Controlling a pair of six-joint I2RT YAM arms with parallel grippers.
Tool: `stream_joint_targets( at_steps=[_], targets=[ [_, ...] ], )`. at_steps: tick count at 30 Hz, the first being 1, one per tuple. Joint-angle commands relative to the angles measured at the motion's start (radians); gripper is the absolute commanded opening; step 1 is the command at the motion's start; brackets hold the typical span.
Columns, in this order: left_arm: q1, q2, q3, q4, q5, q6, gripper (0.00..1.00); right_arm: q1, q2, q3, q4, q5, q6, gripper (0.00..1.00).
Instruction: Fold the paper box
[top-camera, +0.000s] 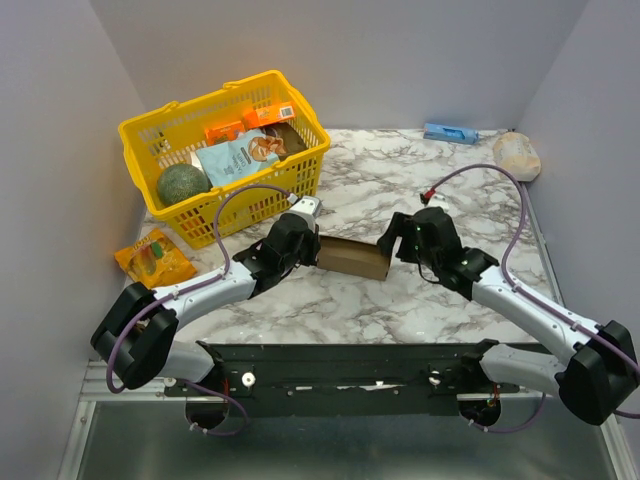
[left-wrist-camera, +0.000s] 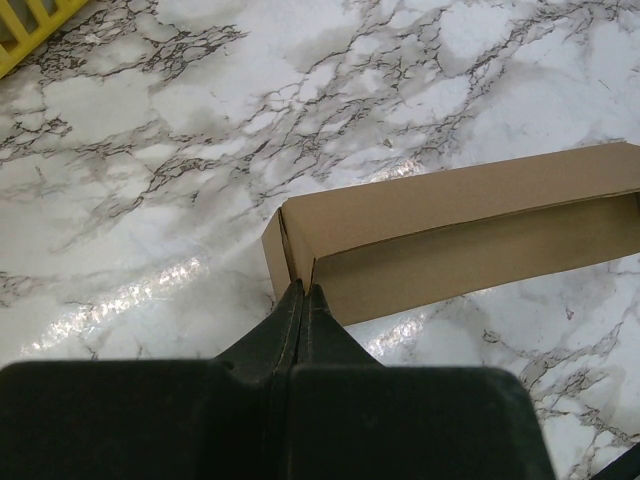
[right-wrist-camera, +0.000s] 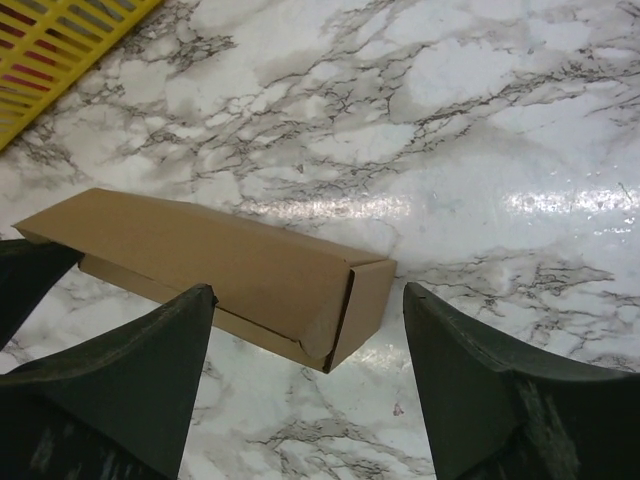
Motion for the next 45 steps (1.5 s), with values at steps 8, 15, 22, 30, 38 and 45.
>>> stream_joint_targets(
  at_steps=[8, 15, 22, 30, 38, 45],
  targets=[
    [-0.009, 0.036, -0.014, -0.191, 0.021, 0.022, 0.0, -0.006, 0.01, -0.121, 0.067, -0.04, 0.073, 0.62],
    [-0.007, 0.012, 0.011, -0.205, 0.018, 0.019, 0.15, -0.005, 0.002, -0.158, 0.072, 0.001, 0.087, 0.56],
    [-0.009, -0.043, 0.046, -0.223, 0.023, 0.033, 0.51, -0.005, 0.003, -0.17, 0.072, 0.021, 0.094, 0.52],
    [-0.007, -0.155, 0.05, -0.253, 0.083, 0.042, 0.72, -0.003, -0.01, -0.178, 0.074, 0.032, 0.096, 0.5],
    [0.01, -0.233, 0.082, -0.279, 0.181, 0.025, 0.83, -0.005, -0.021, -0.182, 0.072, 0.035, 0.093, 0.5],
    [0.092, -0.181, 0.116, -0.193, 0.21, -0.136, 0.82, -0.005, -0.026, -0.188, 0.074, 0.032, 0.09, 0.49]
  ],
)
